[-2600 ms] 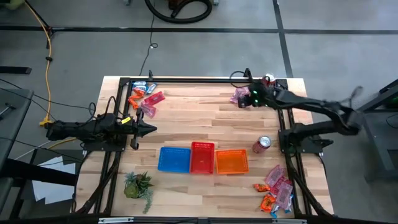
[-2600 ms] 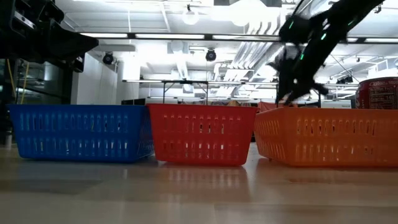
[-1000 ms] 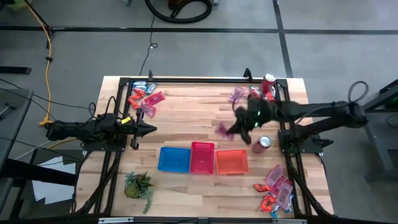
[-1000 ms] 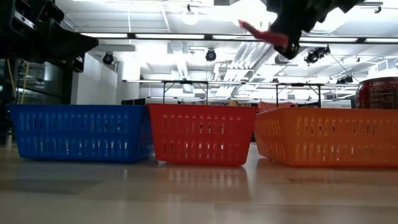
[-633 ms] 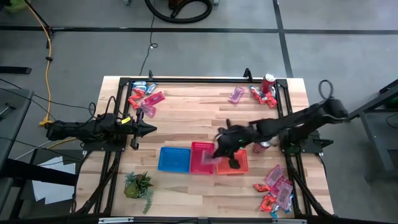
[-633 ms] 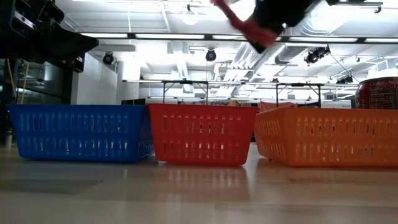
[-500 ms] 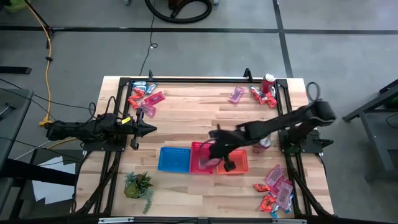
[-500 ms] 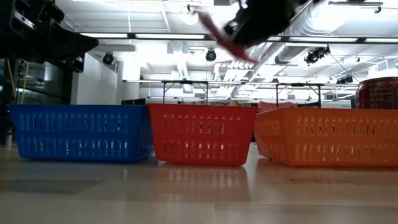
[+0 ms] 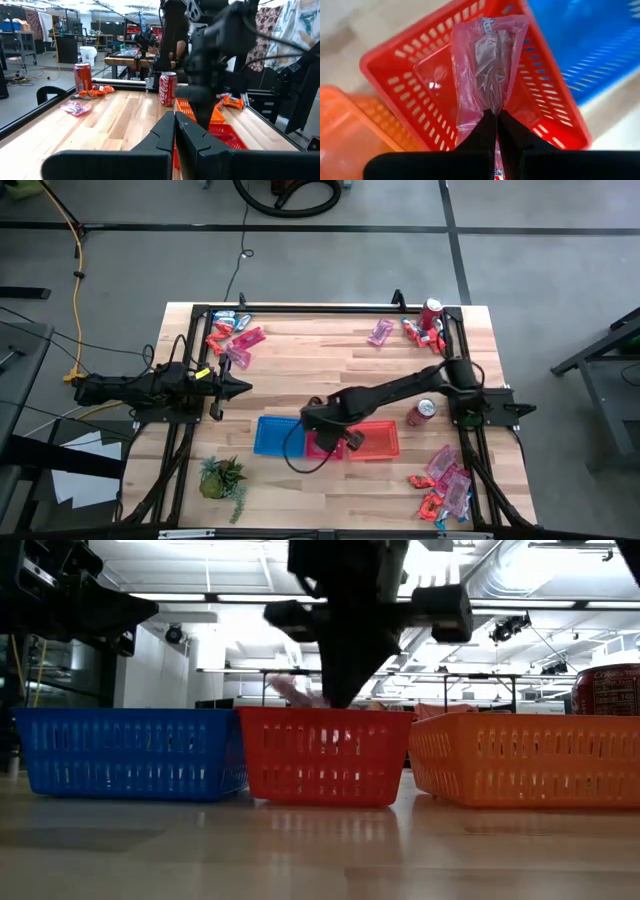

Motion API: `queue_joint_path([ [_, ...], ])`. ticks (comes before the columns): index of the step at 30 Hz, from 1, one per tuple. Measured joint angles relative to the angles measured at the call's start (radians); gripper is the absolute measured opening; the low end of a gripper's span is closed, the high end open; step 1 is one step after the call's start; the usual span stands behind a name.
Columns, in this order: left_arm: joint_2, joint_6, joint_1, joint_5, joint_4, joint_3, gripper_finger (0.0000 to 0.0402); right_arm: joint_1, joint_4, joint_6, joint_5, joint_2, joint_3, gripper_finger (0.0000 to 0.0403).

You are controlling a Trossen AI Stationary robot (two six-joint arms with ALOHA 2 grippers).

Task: Sort candy
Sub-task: Put the red candy pack into the red bin

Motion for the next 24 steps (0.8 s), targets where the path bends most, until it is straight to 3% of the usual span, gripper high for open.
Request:
queue_joint_path([
  [5,0.0,0.0,0.0,0.0,0.0,0.0,0.0001,0.0,-0.078,-0.042,0.038,0.077,0.085,0.0],
  [10,0.0,0.0,0.0,0.0,0.0,0.0,0.0001,0.0,-0.064,0.017,0.039,0.098,0.112,0.0013],
  [18,0.0,0.0,0.0,0.0,0.0,0.0,0.0001,0.0,-0.054,0.026,0.04,0.081,0.113,0.0118],
  [24,0.0,0.0,0.0,0.0,0.0,0.0,0.0001,0.0,-0.195,0.037,0.1,0.076,0.113,0.0188],
])
